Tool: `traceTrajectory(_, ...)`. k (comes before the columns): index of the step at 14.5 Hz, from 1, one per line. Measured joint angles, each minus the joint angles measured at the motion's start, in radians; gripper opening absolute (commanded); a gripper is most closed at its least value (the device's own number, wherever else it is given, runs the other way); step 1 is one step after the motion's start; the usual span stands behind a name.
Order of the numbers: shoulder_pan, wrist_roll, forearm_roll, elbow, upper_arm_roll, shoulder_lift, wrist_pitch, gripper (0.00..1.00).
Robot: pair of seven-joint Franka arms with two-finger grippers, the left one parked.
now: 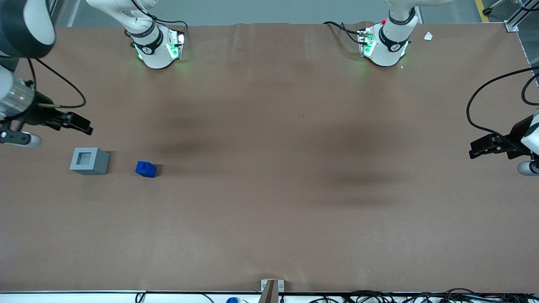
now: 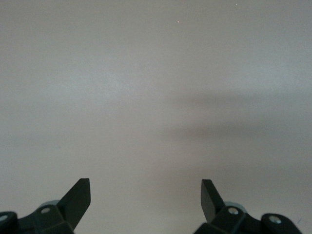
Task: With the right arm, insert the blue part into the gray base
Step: 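Move the open right gripper over the blue block and lower it, then close the right gripper on the blue block and lift it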
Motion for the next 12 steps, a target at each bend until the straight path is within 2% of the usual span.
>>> traceTrajectory(3, 0.02, 0.028, 0.0, -0.07, 0.001, 0.026, 0.107, 1.0)
traceTrajectory(12, 0.051, 0.034, 0.0, -0.293, 0.002, 0.181, 0.558, 1.0)
